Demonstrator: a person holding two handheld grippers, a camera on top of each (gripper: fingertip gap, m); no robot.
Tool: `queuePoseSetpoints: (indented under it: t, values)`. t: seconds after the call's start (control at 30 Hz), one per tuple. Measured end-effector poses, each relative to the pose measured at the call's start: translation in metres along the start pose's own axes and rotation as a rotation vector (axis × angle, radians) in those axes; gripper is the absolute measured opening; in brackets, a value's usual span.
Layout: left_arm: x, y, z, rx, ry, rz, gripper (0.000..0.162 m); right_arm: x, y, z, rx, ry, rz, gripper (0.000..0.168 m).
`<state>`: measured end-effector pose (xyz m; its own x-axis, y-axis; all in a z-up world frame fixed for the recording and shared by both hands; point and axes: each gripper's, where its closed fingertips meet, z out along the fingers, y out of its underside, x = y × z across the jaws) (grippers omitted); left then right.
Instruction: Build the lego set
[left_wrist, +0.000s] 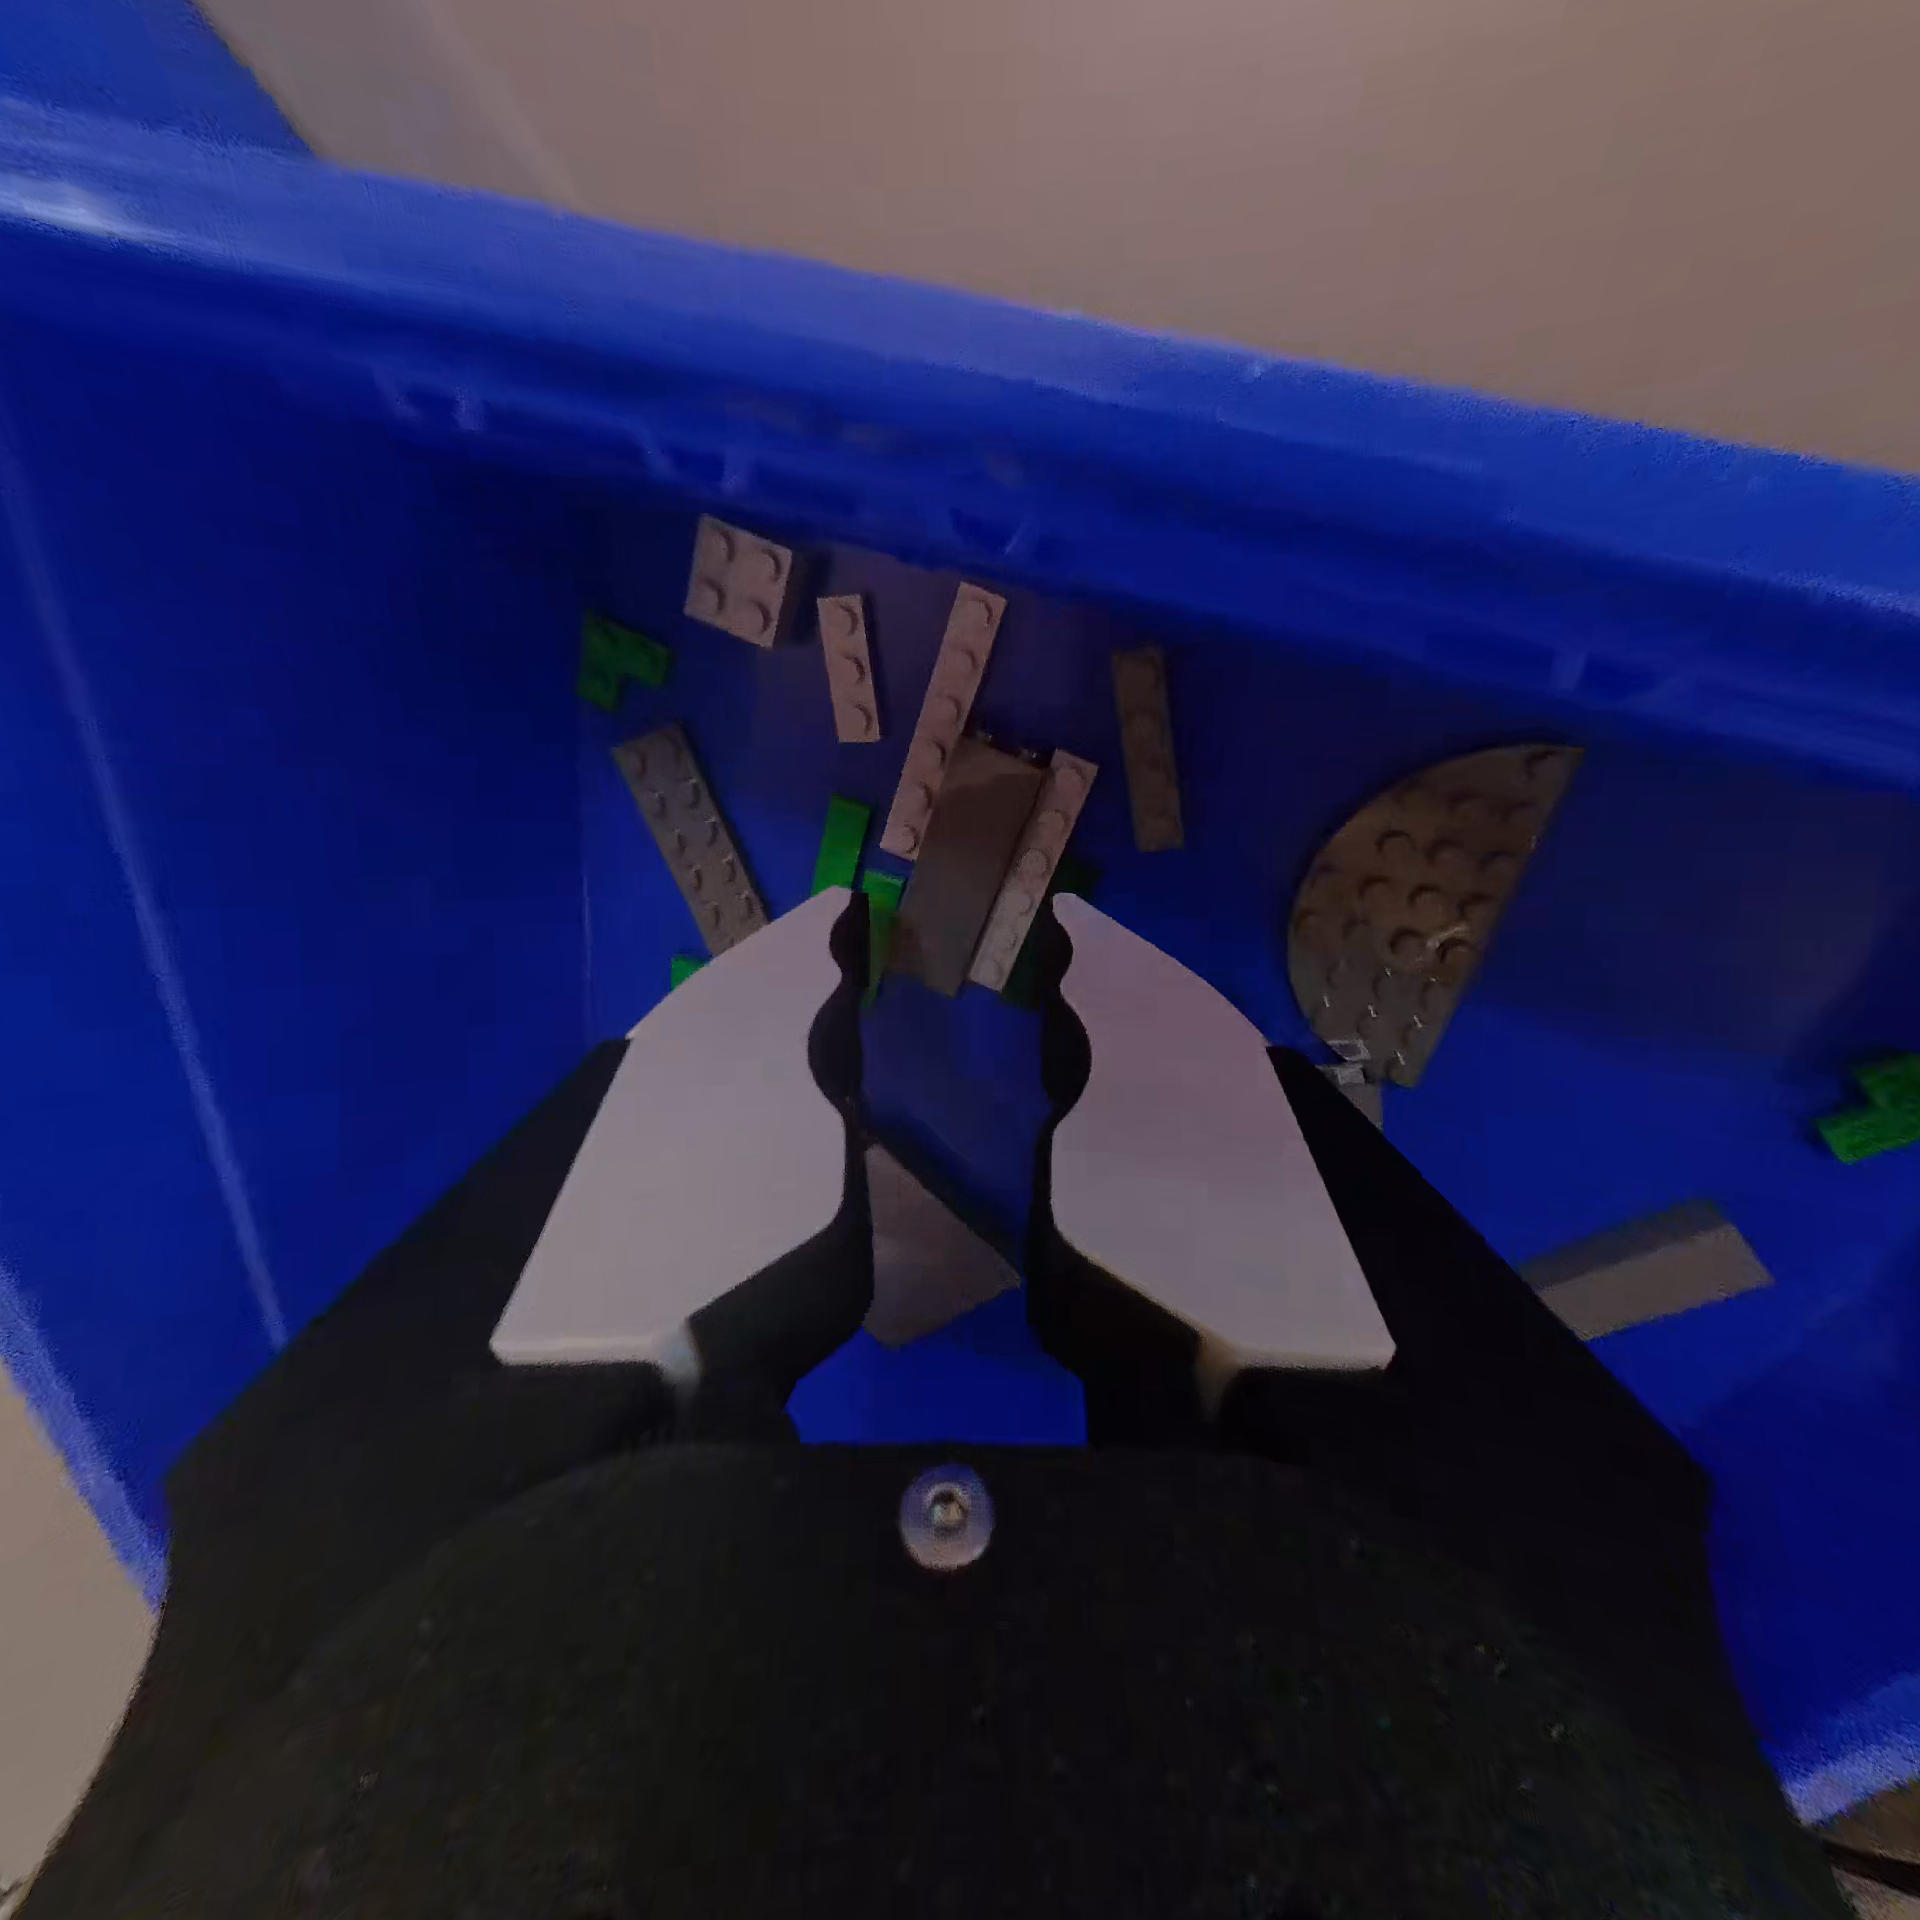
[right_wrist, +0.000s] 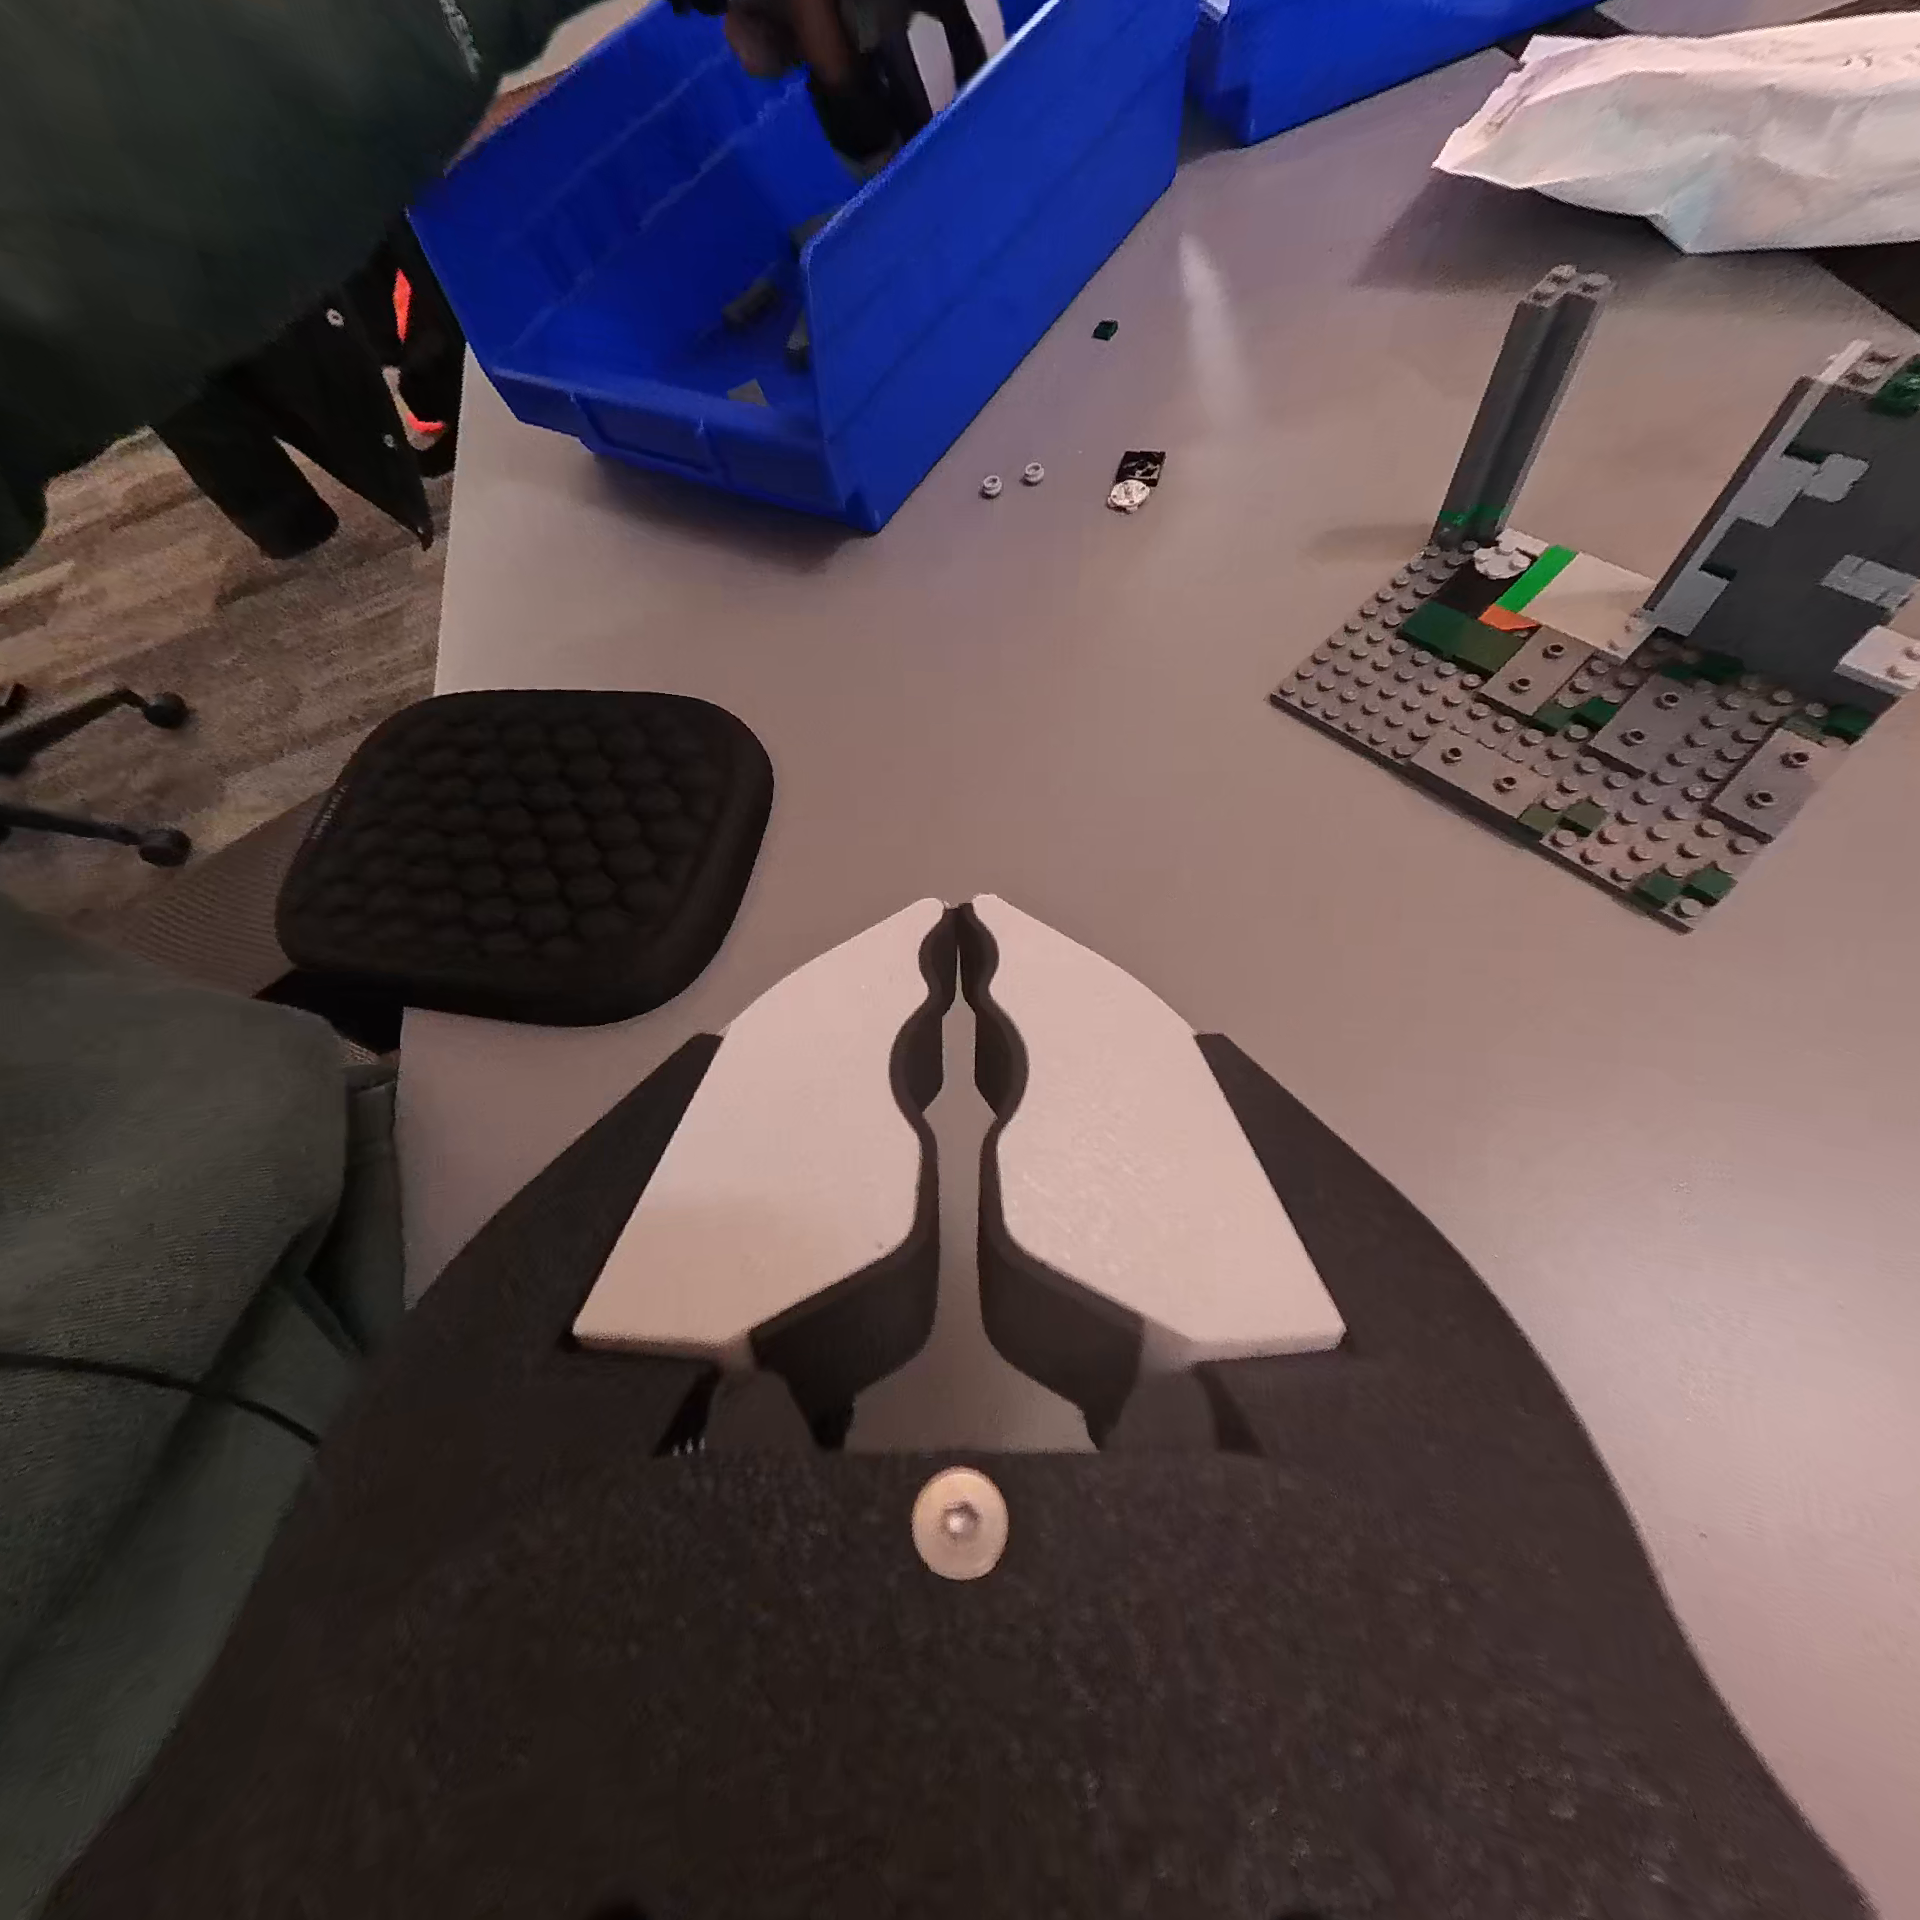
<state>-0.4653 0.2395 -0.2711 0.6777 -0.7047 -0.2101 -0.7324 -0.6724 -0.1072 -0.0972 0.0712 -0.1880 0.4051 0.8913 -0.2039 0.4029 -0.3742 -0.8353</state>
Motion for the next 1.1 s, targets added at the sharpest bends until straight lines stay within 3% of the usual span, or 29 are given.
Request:
queuePoseSetpoints:
  t: [0.17,0.27,0.57,0.67,0.93,1.1]
  values:
    - [0.002,-0.002,0.005,0.017,0.041,0.027,0.017,0.004,0.001,0.000,0.008,0.002,0.024,0.000]
    - [0.004,0.000,0.002,0.009,0.060,0.046,0.000,0.007,0.001,-0.001,0.013,0.009,0.034,0.000]
    - [-0.004,0.028,-0.011,-0.059,0.041,0.029,0.001,0.017,0.000,-0.007,0.039,0.037,0.055,0.000]
    - [-0.007,0.025,-0.018,-0.028,0.018,0.019,0.017,0.021,0.001,-0.008,0.041,0.046,0.057,0.000]
    - [0.003,-0.004,-0.024,0.106,0.046,0.066,0.020,0.026,0.006,-0.009,0.035,0.070,0.005,0.005]
    - [-0.003,0.001,-0.026,0.086,0.049,0.060,0.024,0.030,0.013,-0.012,0.032,0.103,-0.026,0.008]
